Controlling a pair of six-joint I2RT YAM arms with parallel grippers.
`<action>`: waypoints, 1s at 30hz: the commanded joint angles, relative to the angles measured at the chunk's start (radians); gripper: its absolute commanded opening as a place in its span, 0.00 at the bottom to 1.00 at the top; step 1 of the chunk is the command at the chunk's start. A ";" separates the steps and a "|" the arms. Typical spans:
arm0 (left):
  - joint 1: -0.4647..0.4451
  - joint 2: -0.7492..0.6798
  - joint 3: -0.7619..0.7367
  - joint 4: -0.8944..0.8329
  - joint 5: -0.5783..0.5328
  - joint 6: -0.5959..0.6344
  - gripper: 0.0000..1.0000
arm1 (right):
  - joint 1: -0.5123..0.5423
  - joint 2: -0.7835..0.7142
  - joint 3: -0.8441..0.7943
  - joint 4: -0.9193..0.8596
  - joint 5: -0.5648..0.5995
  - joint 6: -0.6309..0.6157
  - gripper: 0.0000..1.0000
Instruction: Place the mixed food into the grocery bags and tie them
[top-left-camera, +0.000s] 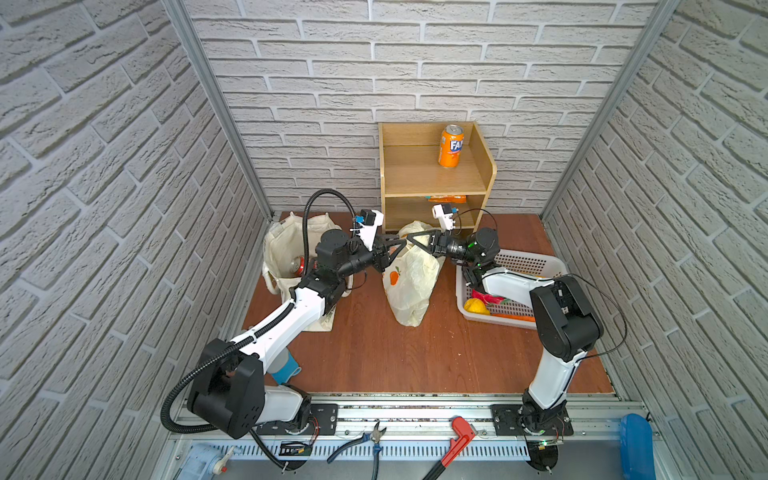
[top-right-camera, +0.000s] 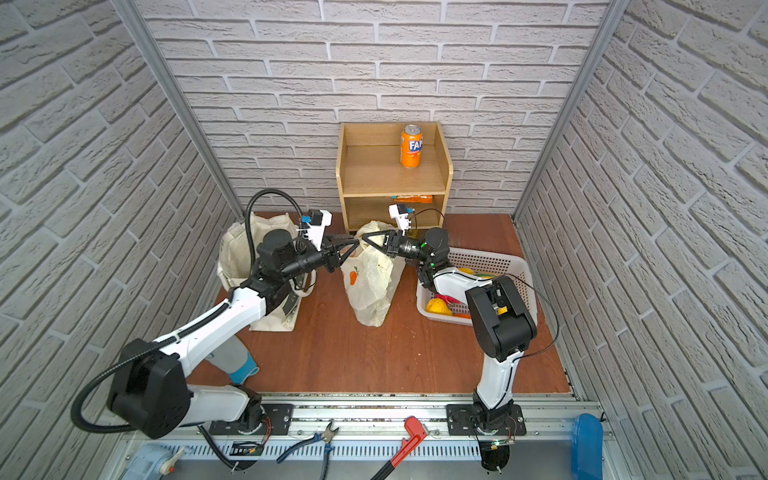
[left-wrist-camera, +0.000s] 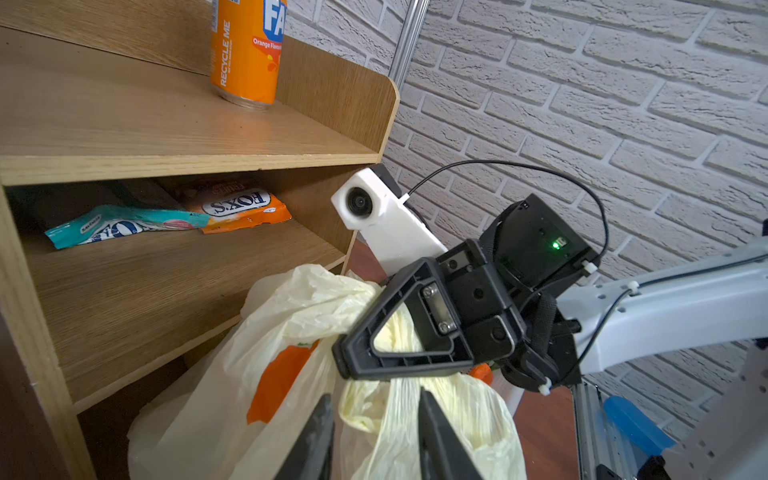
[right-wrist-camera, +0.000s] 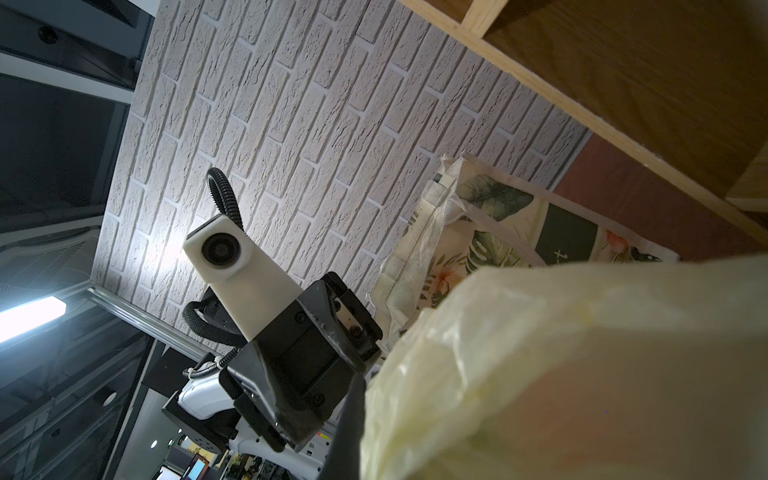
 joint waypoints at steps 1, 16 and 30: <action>-0.001 0.004 0.000 0.064 0.032 -0.014 0.30 | -0.004 0.010 0.009 0.071 0.002 0.005 0.06; 0.000 0.061 -0.030 0.074 0.049 -0.044 0.27 | -0.003 0.024 0.006 0.119 0.003 0.039 0.06; 0.001 0.122 0.010 0.121 0.046 -0.068 0.45 | -0.004 0.030 -0.002 0.145 0.003 0.056 0.06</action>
